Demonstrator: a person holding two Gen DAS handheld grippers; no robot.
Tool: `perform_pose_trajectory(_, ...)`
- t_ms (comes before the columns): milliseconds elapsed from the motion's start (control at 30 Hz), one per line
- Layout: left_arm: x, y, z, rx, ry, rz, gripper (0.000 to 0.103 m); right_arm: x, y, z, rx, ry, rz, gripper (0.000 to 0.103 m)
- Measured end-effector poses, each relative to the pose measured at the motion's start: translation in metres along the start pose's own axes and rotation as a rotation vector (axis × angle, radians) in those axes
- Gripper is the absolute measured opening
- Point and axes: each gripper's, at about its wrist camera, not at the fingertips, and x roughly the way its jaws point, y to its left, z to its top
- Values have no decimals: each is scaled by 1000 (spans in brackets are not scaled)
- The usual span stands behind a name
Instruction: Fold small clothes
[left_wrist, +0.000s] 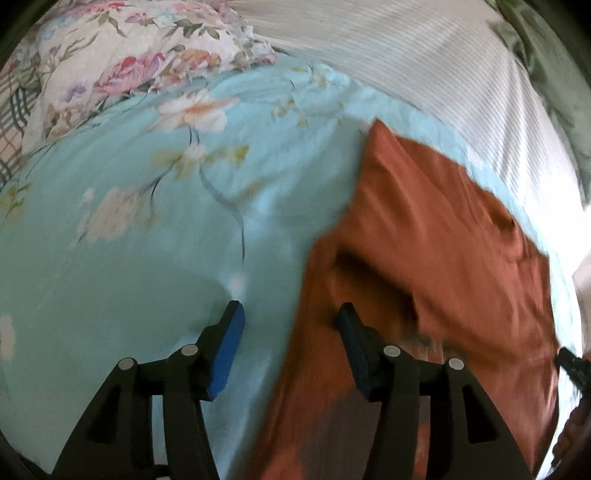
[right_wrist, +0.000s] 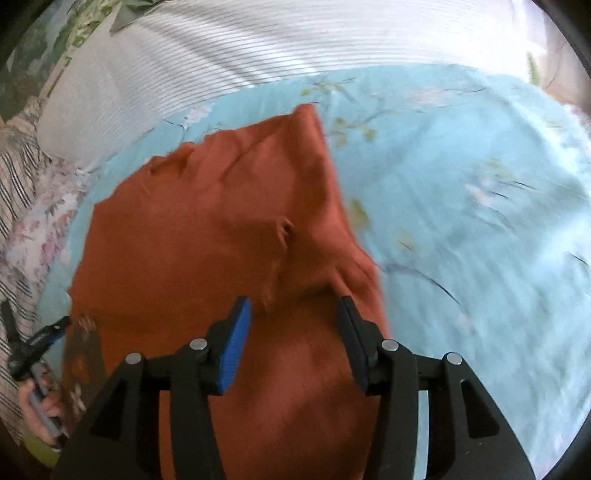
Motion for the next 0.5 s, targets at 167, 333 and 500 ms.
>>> perform_pose_trajectory(167, -42, 5, -51, 79, 37, -9, 57, -44, -8, -41, -25, -20, -33, 56)
perform_pose_trajectory(333, -80, 21, -109, 127, 65, -31, 59, -71, 6, -78, -76, -19, -20, 63)
perform_pose_trajectory(500, -102, 22, -146, 183, 55, -8, 62, -66, 28, -115, -135, 31, -42, 72)
